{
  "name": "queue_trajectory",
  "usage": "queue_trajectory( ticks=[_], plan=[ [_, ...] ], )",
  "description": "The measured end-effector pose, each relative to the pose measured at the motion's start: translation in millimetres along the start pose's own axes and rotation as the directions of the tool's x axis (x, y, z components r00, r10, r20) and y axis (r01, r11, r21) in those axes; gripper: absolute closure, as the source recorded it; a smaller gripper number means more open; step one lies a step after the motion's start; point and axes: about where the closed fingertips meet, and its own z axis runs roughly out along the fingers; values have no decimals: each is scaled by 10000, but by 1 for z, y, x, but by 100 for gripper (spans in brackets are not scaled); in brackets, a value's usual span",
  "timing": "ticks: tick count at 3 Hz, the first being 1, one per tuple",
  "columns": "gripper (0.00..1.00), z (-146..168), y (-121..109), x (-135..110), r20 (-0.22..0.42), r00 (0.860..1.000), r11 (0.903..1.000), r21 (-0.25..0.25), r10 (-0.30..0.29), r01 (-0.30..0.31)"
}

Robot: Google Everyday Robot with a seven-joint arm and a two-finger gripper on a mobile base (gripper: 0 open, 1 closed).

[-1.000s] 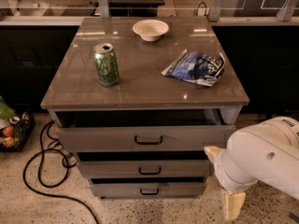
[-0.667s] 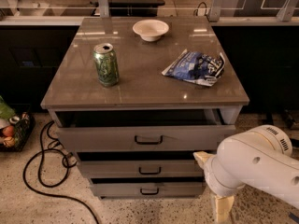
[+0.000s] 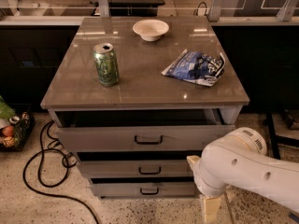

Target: Open middle drawer

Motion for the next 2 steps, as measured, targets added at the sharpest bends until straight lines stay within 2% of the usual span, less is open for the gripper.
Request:
queue_trajectory(
  ticks=[1, 2],
  plan=[
    [0, 32, 1, -13, -223, 9997, 9999, -20, 107, -107],
    [0, 59, -3, -27, -283, 9995, 9997, 197, 158, -152]
  ],
)
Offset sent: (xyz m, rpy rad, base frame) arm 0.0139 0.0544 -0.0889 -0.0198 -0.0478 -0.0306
